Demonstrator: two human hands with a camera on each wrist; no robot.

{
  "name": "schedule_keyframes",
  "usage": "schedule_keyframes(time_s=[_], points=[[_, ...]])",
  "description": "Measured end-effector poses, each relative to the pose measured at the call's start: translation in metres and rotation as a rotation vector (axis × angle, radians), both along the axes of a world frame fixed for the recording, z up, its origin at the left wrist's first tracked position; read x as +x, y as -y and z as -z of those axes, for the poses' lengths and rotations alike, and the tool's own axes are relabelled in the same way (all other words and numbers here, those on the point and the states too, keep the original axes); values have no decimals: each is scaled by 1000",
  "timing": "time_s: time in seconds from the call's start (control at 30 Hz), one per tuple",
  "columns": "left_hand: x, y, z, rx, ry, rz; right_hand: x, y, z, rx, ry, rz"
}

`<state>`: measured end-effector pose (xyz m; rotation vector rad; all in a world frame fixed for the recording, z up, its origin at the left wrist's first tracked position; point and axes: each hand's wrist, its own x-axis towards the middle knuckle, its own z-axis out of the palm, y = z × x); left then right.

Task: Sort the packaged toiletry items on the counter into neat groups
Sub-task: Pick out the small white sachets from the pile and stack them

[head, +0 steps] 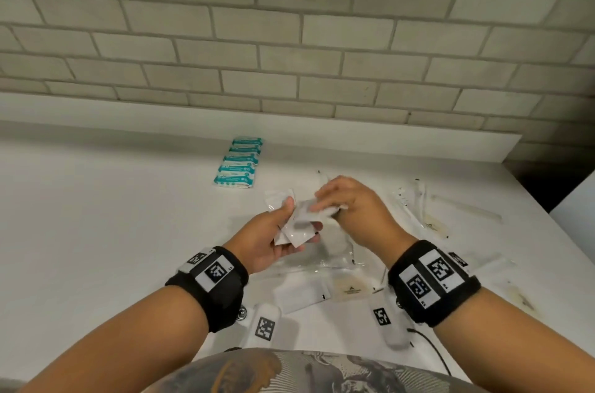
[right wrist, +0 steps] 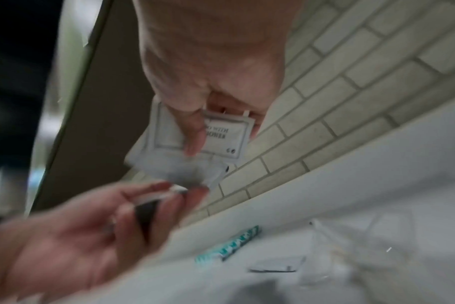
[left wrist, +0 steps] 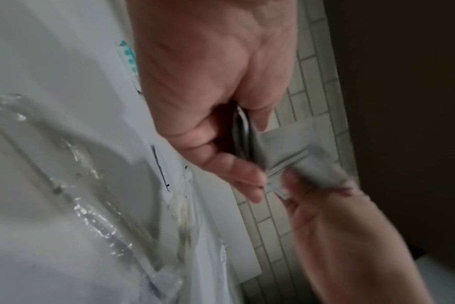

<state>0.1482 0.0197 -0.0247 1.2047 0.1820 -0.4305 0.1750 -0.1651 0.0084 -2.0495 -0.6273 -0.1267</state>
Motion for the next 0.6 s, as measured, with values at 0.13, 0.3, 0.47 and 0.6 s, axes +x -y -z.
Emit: schedule_keyframes(time_s=[0.13, 0.3, 0.47, 0.6], points=[[-1, -10, -1, 28, 70, 26, -5, 1, 19, -194, 15, -63], [-4, -23, 6, 55, 90, 11, -2, 0, 0, -21, -301, 172], [-5, -30, 0, 67, 140, 37, -1, -20, 0, 110, -440, 131], [-8, -39, -5, 18, 180, 78, 0, -39, 10, 134, -544, 149]])
